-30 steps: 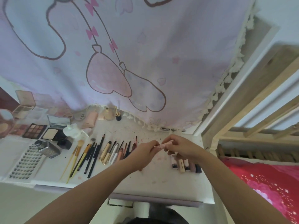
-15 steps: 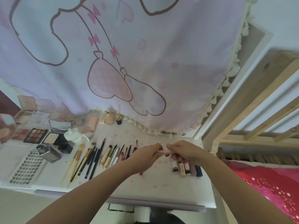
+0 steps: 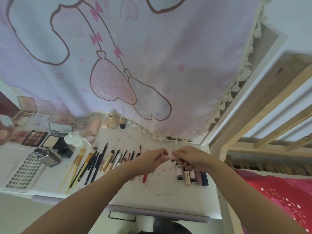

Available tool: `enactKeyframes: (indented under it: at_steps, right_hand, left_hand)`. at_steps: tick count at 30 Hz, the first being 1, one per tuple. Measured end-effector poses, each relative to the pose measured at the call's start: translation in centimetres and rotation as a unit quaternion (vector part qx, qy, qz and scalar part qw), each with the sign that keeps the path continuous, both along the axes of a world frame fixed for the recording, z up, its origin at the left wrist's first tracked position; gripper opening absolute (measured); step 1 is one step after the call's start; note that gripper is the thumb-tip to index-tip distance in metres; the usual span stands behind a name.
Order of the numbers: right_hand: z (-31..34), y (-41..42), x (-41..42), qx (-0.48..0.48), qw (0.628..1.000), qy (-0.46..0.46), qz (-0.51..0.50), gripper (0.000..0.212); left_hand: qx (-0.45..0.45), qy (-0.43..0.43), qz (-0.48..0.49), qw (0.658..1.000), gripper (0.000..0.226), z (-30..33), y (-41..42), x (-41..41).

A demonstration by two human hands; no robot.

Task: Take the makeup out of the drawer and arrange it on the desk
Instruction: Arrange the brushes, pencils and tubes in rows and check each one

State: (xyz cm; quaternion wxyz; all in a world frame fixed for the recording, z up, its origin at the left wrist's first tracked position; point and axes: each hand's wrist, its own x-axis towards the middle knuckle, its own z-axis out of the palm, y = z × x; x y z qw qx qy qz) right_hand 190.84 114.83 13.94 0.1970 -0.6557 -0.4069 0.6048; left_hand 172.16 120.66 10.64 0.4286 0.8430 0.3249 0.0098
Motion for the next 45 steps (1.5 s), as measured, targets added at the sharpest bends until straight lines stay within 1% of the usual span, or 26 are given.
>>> enactKeyframes:
  at_steps: [3,5,7,9,10,11,12,14,15,18,21,23,25,28,31,32,35,38,43,45]
  right_hand:
    - [-0.4,0.1,-0.2,0.006,0.999,0.034,-0.006,0.027]
    - [-1.0,0.2,-0.6,0.008,0.999,0.04,-0.005,0.025]
    - [-1.5,0.2,0.3,0.006,0.999,0.035,-0.037,0.022]
    - [-1.8,0.0,2.5,0.005,0.993,0.039,-0.115,0.017]
    - [-2.0,-0.1,3.5,0.008,0.988,0.04,-0.146,0.015]
    - [-2.2,-0.2,4.0,0.012,0.987,0.039,-0.157,0.014]
    - [-2.7,-0.2,3.9,0.016,0.988,0.037,-0.152,0.015]
    - [-3.9,0.2,2.7,0.019,0.994,0.016,-0.104,0.019]
    - [-4.6,0.5,2.0,0.02,0.996,-0.003,-0.083,0.018]
    - [-6.4,0.7,1.4,0.044,0.994,-0.068,-0.068,0.015]
    - [-7.7,0.7,1.7,0.06,0.985,-0.151,-0.05,0.016]
    - [-8.7,0.7,1.5,0.081,0.981,-0.172,-0.047,0.018]
    - [-9.5,1.1,1.2,0.109,0.977,-0.178,-0.035,0.021]
    - [-10.1,2.0,0.7,0.167,0.961,-0.219,0.009,0.028]
    - [-10.9,2.8,0.5,0.221,0.931,-0.289,0.032,0.027]
    - [-11.1,3.0,0.5,0.225,0.929,-0.295,0.024,0.025]
    - [-11.4,3.7,-0.1,0.212,0.939,-0.272,-0.012,0.019]
    - [-11.8,4.6,-0.4,0.201,0.935,-0.293,0.008,0.017]
    - [-12.3,4.9,-0.6,0.199,0.919,-0.335,0.055,0.018]
    - [-12.3,4.9,-0.6,0.194,0.921,-0.332,0.058,0.02]
  left_hand:
    - [-0.07,0.016,-0.019,0.997,0.018,0.6,0.8,0.1]
    - [-0.141,0.016,-0.03,0.989,0.019,0.8,1.6,-0.3]
    - [-0.22,0.026,-0.037,0.974,0.021,0.7,2.8,-2.2]
    - [-0.305,0.022,0.01,0.952,0.023,0.2,4.1,-4.7]
    - [-0.325,0.015,0.049,0.944,0.022,0.0,4.5,-5.6]
    - [-0.322,0.009,0.079,0.943,0.021,-0.3,4.6,-5.8]
    - [-0.302,0.007,0.095,0.949,0.019,-0.5,4.6,-5.3]
    - [-0.264,0.008,0.102,0.959,0.019,-0.9,3.9,-3.0]
    - [-0.253,0.015,0.104,0.962,0.021,-1.2,3.5,-1.7]
    - [-0.197,0.045,0.122,0.972,0.026,-2.8,2.6,0.0]
    - [-0.086,0.04,0.162,0.982,0.024,-4.8,2.1,0.9]
    - [0.003,0.031,0.191,0.981,0.021,-5.5,1.9,1.8]
    - [0.05,0.023,0.205,0.977,0.019,-6.1,2.1,2.7]
    - [0.068,0.028,0.197,0.978,0.02,-6.8,2.5,3.4]
    - [0.09,0.043,0.186,0.977,0.021,-7.5,2.9,3.7]
    - [0.108,0.054,0.178,0.977,0.021,-7.9,3.0,3.7]
    - [0.162,0.083,0.164,0.969,0.022,-8.9,3.5,3.9]
    - [0.2,0.099,0.17,0.96,0.024,-9.4,3.9,4.6]
    - [0.202,0.115,0.164,0.959,0.025,-9.9,3.9,4.5]
    - [0.19,0.118,0.168,0.96,0.027,-10.0,3.7,4.3]
